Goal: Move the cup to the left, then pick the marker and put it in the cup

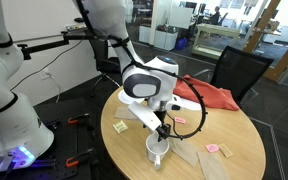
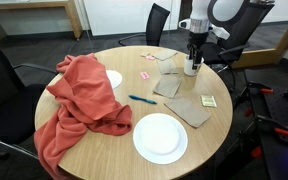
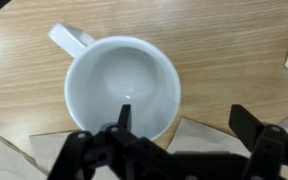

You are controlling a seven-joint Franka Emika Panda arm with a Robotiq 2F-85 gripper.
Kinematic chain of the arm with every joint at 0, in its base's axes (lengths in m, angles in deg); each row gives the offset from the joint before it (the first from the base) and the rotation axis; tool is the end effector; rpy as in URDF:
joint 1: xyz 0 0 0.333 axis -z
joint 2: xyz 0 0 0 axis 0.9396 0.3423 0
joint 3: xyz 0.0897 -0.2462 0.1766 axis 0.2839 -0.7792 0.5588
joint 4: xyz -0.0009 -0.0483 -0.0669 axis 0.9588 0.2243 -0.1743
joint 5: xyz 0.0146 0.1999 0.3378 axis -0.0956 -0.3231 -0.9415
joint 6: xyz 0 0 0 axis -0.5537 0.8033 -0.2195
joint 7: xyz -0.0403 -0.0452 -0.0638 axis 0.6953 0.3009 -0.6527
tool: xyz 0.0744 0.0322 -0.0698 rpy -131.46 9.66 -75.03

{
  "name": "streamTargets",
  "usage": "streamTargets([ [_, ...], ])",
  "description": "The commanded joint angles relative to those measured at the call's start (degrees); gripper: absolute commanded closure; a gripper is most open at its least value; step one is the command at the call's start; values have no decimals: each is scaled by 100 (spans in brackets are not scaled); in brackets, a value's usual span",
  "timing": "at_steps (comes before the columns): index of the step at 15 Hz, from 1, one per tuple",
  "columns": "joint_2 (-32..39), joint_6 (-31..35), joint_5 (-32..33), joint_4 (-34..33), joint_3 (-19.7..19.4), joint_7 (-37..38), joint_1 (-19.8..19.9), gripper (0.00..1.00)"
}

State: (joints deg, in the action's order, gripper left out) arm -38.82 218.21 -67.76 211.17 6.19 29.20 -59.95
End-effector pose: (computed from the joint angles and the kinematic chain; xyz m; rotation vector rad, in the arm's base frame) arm 0.4717 -0.1349 0.1858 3.0493 0.5132 -0.0588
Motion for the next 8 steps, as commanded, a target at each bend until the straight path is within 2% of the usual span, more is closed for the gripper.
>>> streamTargets([
  [1, 236, -29, -51, -207, 162, 135, 175, 0],
  [2, 284, -42, -46, -243, 169, 152, 195, 25],
  [3, 324, -41, -53, -270, 193, 132, 229, 26],
  [8, 448, -60, -58, -355, 243, 126, 337, 64],
])
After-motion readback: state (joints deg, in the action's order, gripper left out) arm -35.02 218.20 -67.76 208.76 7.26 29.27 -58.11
